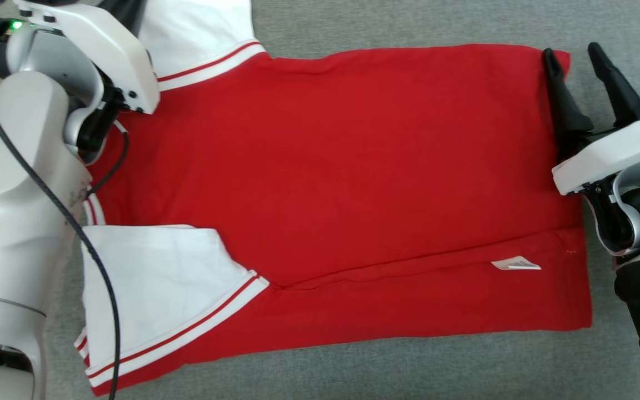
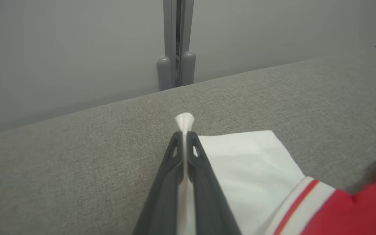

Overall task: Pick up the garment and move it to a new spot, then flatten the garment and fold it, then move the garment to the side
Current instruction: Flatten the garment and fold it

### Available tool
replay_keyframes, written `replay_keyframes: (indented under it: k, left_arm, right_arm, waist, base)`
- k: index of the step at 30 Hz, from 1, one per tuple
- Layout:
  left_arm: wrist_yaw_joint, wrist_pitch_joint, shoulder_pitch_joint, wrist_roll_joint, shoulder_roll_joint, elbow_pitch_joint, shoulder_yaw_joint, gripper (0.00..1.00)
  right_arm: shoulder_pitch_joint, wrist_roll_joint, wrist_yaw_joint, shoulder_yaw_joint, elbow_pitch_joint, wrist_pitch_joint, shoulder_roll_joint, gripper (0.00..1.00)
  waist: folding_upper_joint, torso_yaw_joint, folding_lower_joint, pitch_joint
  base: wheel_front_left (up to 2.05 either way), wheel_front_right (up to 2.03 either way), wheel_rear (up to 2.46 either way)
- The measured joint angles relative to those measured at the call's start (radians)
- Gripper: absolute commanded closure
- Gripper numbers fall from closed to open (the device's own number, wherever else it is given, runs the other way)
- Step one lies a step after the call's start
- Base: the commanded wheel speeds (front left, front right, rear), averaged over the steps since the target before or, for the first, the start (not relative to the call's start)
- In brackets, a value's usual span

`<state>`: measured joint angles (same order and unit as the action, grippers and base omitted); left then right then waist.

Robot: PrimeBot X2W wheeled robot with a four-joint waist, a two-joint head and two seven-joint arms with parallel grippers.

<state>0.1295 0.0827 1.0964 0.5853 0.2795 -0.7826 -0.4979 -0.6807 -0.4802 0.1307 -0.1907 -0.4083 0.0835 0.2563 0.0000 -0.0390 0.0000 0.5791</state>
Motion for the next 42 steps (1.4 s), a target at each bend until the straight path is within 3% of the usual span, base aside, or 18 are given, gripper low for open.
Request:
replay_keyframes:
  k: [4,6,7,8,14,20,25,32,38,42]
  left_arm:
    - [0.000,-0.006,0.002,0.029,-0.010,-0.004,-0.044,1.00]
    - [0.000,-0.008,0.006,0.044,-0.006,-0.005,-0.063,1.00]
    - [0.000,-0.009,0.007,0.053,-0.003,-0.003,-0.072,1.00]
    - [0.000,-0.010,0.009,0.062,-0.002,0.000,-0.079,1.00]
    - [0.000,-0.015,0.009,0.115,0.049,0.054,-0.107,1.00]
    - [-0.003,-0.043,-0.076,0.154,0.119,0.216,-0.102,1.00]
    - [-0.072,-0.078,-0.250,0.159,0.194,0.440,-0.078,1.00]
    - [-0.221,-0.114,-0.551,0.191,0.300,0.821,-0.020,1.00]
    - [-0.309,-0.104,-0.768,0.230,0.367,1.055,0.000,1.00]
    - [-0.347,-0.097,-0.869,0.262,0.378,1.136,0.003,1.00]
  right_arm:
    - [-0.029,-0.038,0.000,-0.062,-0.066,-0.065,0.029,0.00]
    - [-0.042,-0.063,0.000,-0.079,-0.082,-0.099,0.041,0.56]
    - [-0.047,-0.075,0.000,-0.086,-0.085,-0.116,0.047,0.89]
    - [-0.049,-0.089,0.000,-0.093,-0.085,-0.140,0.056,1.00]
    - [-0.053,-0.148,0.000,-0.118,-0.005,-0.213,0.115,1.00]
    - [0.004,-0.214,0.000,-0.096,0.136,-0.275,0.168,1.00]
    - [0.145,-0.265,0.000,-0.024,0.261,-0.313,0.185,1.00]
    - [0.339,-0.298,0.000,0.098,0.392,-0.365,0.148,1.00]
    - [0.409,-0.213,0.000,0.180,0.427,-0.356,0.109,1.00]
    - [0.414,-0.150,0.000,0.204,0.423,-0.331,0.076,1.00]
  waist:
    - [0.0000,0.029,0.0000,-0.008]
    - [0.0000,0.033,0.0000,-0.016]
    - [0.0000,0.035,0.0000,-0.019]
    - [0.0000,0.035,0.0000,-0.023]
    - [0.0000,0.034,0.0000,-0.043]
    - [0.0000,0.047,0.0000,-0.055]
    - [0.0000,0.065,0.0000,-0.077]
    - [0.0000,0.094,0.0000,-0.101]
    - [0.0000,0.100,0.0000,-0.118]
    - [0.0000,0.106,0.0000,-0.123]
  base:
    - [0.00,0.00,0.00]
    - [0.00,0.00,0.00]
    - [0.00,0.00,0.00]
    - [0.00,0.00,0.00]
    - [0.00,0.00,0.00]
    - [0.00,0.00,0.00]
    - [0.00,0.00,0.00]
    - [0.00,0.00,0.00]
    - [0.00,0.00,0.00]
    - [0.00,0.00,0.00]
